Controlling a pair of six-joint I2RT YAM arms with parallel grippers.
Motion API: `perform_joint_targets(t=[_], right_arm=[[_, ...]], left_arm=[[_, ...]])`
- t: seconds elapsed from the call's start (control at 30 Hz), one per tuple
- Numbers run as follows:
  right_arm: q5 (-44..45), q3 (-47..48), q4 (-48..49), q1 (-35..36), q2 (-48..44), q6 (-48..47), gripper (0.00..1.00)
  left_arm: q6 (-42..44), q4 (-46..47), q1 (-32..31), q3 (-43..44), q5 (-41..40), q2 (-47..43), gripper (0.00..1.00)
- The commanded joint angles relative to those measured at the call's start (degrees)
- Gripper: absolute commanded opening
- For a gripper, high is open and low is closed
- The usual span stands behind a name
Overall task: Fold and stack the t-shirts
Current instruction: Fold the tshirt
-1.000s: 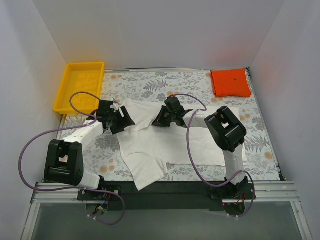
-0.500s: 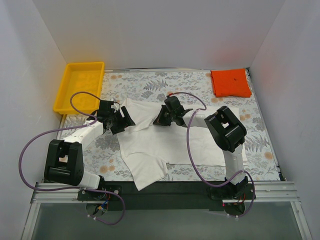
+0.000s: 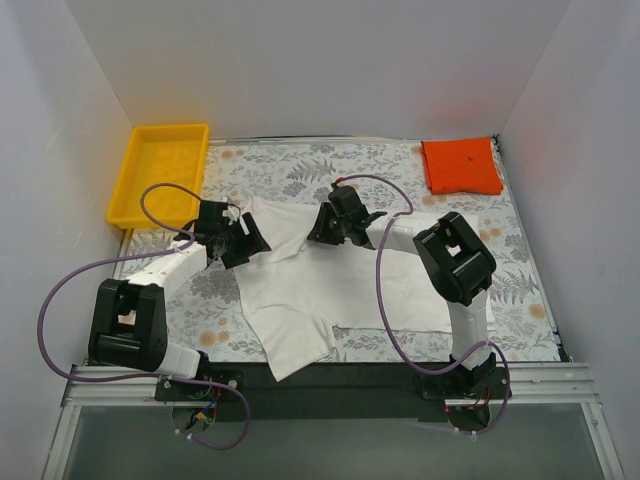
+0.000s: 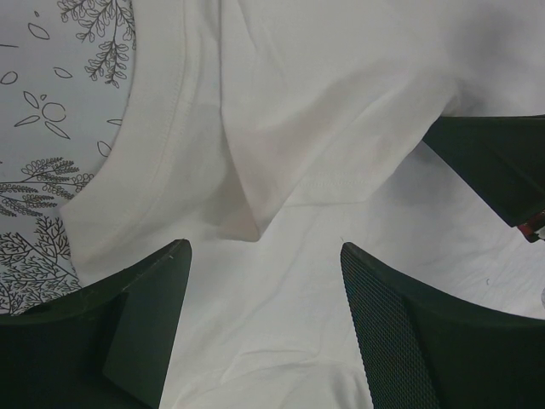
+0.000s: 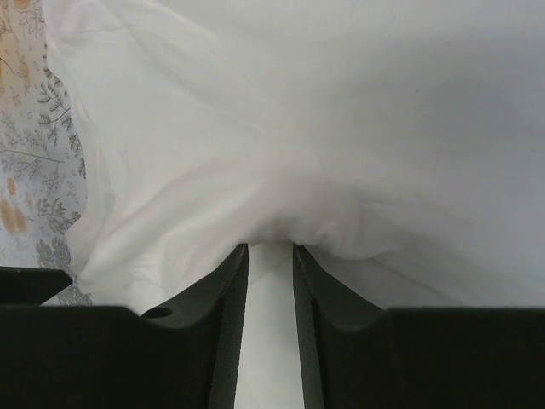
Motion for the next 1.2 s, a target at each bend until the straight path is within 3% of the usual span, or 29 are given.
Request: perform_joint_targets(t=[0.0,0.83,1.17], right_arm=[[1.9,0.3,-0.5,-0.4,-3.1,-2.2,0.31],[-4.6,3.0,0.6,-0.8,1.4,-5.3,0.25],[-4.6,2.8,0.6,-0.8,1.4,-5.6,0.12]], left_arm=[[0.4,0.6,-0.3,-0.4,-0.7,-0.6,0.66],[0.4,2.0,-1.9,0.4,-1.4,2.5,0.66],[0.9,2.8,-2.9,2.4,-3.0,5.2,0.57]])
